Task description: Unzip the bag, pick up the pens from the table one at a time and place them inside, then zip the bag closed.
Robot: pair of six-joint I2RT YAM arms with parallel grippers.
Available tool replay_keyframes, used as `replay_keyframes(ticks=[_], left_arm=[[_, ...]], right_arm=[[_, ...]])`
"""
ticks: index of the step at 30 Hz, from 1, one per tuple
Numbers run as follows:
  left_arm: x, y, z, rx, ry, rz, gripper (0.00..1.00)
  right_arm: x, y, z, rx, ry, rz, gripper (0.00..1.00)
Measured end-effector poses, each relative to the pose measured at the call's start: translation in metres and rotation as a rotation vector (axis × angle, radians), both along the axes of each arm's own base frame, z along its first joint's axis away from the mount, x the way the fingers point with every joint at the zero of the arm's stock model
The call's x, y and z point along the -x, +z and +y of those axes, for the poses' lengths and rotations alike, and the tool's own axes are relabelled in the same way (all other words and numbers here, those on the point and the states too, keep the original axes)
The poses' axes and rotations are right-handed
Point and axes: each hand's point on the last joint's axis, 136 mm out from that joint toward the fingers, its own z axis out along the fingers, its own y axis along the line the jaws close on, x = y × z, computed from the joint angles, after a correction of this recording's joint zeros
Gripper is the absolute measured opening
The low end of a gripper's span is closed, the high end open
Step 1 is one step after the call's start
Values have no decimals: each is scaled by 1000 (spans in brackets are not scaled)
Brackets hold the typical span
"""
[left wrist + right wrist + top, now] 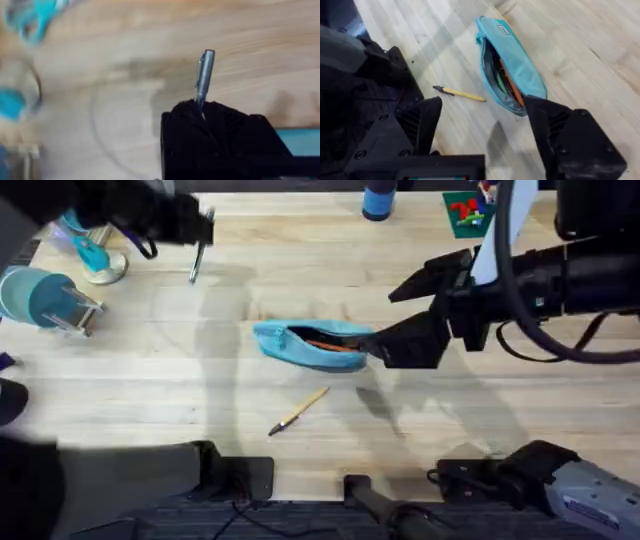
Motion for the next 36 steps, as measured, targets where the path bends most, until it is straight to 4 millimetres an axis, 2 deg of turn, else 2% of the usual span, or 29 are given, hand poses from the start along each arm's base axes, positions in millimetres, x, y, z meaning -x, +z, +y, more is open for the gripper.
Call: replay_keyframes(ticks=[2, 4, 7, 13, 21, 31, 36], left_arm=[[4, 26, -22, -7, -116, -76, 41], [11, 43, -44, -7, -234, -131, 41], [22, 57, -73, 12, -392, -184, 41], [43, 60, -114, 108, -592, -192, 41], [76, 70, -155, 279, -808, -196, 41], [116, 76, -201, 325, -1105, -245, 41], [137, 71, -211, 303, -1240, -249, 41]], right_arm=[[-2, -1, -2, 12, -12, -6, 997], [-4, -2, -4, 24, -23, -13, 997], [-7, -3, -6, 37, -35, -22, 997], [-8, -4, -7, 44, -43, -24, 997], [-6, 3, -10, 36, -58, -48, 997], [-12, 25, -38, 15, -164, -140, 998], [-5, 23, -53, 32, -208, -112, 998]])
